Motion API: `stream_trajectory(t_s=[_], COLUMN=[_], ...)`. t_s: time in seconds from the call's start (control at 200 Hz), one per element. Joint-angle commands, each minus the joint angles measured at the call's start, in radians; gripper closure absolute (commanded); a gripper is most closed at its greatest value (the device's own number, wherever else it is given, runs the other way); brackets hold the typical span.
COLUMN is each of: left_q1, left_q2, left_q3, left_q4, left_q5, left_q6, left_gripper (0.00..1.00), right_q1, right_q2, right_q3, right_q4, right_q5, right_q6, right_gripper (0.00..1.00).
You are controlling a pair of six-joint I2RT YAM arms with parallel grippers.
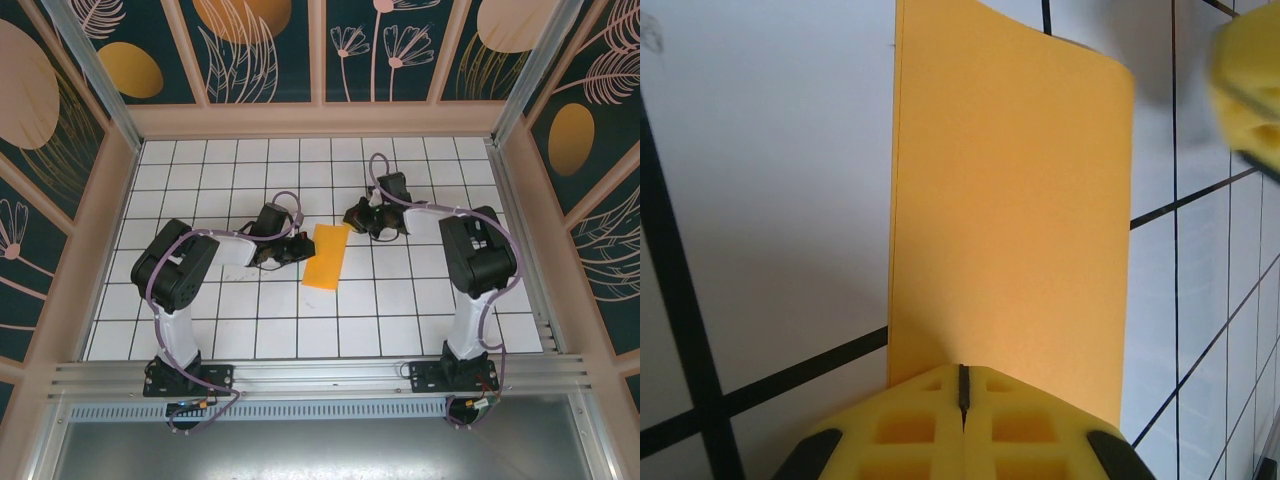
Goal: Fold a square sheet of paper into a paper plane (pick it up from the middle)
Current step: Fold the square sheet of paper in half at the center of the table.
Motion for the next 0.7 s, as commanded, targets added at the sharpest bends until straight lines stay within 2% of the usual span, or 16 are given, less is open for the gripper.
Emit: stream_trajectory(t_s=[0.0,0.07,0.2,0.365,0.696], left_q1=[-0.007,-0.006,-0.006,-0.006,-0.007], left_q2=[0.048,0.045,0.046,0.046,0.039], left_q3=[-0.047,-0.048,-0.049,-0.048,-0.050], left_q4=[-0.117,-0.119,-0.116,-0.115,-0.117], left_q5=[-0.045,-0.042,-0.038,-0.037,-0.037], left_q6=[0.018,0.020,0.018,0.019,0.020], left_gripper=[1.00,1.00,1.00,1.00,1.00], right_q1=[0.038,0.064,0.085,0.118,0.126], right_q2=[-0.061,-0.075,-0.072,-0.083,-0.065], right_q3=[-0.049,-0.091,-0.135,-0.175,-0.304], right_q4=[0.020,0.036,0.095,0.116,0.176], right_q5=[-0.005,0.024,-0.015,-0.001,0.040], right_q6=[0.017,0.030,0.048,0.063,0.076], right_gripper=[0.95,0.95,0.96,0.96,0.95])
